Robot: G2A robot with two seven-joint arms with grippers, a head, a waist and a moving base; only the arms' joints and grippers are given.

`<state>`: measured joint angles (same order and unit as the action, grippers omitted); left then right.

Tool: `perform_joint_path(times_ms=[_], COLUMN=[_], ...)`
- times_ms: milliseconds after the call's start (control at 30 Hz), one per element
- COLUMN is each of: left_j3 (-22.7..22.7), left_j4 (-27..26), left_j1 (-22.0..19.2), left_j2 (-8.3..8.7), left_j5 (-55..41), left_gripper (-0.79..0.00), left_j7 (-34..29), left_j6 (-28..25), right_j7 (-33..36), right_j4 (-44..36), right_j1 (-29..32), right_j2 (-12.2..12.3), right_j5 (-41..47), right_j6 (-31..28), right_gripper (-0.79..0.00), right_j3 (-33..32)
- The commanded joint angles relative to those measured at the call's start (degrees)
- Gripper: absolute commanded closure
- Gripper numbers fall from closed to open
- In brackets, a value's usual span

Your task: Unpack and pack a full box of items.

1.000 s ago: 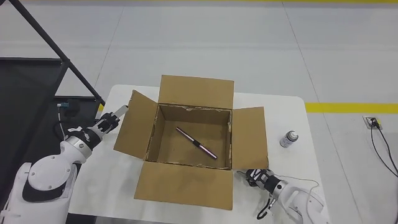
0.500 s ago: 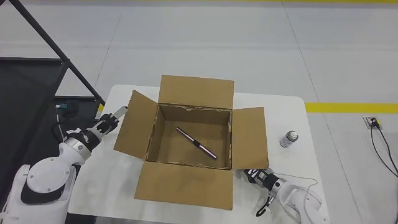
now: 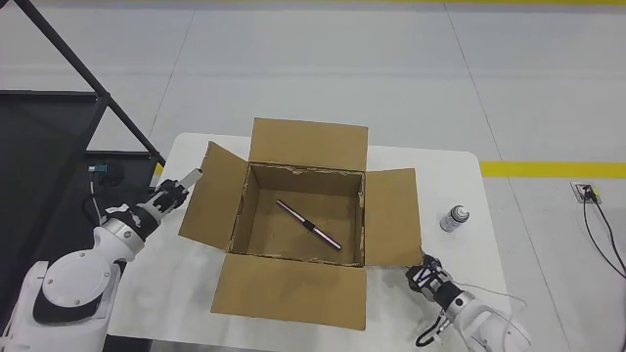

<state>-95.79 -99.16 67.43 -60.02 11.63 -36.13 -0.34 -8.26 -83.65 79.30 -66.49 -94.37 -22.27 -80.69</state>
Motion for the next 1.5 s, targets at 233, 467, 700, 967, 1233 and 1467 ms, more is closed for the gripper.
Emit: perform_joint_path(times_ms=[233, 467, 700, 967, 1233, 1467], left_j3=[0.65, 0.11, -1.76, -5.56, -8.83, -8.83], left_j4=[-0.06, -0.69, -1.84, -4.83, -7.27, -7.27], left_j1=[-0.45, 0.29, 2.37, 5.79, 9.61, 9.61], left_j2=[0.15, 0.28, 0.43, 0.28, 0.26, 0.26], left_j5=[-0.60, -1.64, -3.14, -6.96, -9.15, -9.15], left_gripper=[-0.785, -0.785, -0.785, -0.785, -0.785, -0.785], left_j7=[-0.08, 0.43, 1.84, 7.57, 9.32, 9.32], left_j6=[-1.05, -2.07, -2.62, -2.05, -2.77, -2.77], right_j7=[-2.04, -3.69, -2.70, 3.78, 20.55, 36.64], right_j4=[-7.37, -14.69, -27.76, -39.56, -42.54, -35.58], right_j1=[10.61, 18.95, 25.56, 20.95, 3.77, -15.77], right_j2=[1.22, 1.56, 1.80, 2.78, 3.99, 3.64], right_j5=[3.24, 10.37, 14.81, 16.10, 18.04, 22.24], right_j6=[1.61, 4.63, 4.31, -5.76, -15.64, -18.58], right_gripper=[0.000, 0.000, 0.000, 0.000, 0.000, 0.000], right_j3=[-8.88, -17.31, -25.71, -28.39, -17.68, -1.29])
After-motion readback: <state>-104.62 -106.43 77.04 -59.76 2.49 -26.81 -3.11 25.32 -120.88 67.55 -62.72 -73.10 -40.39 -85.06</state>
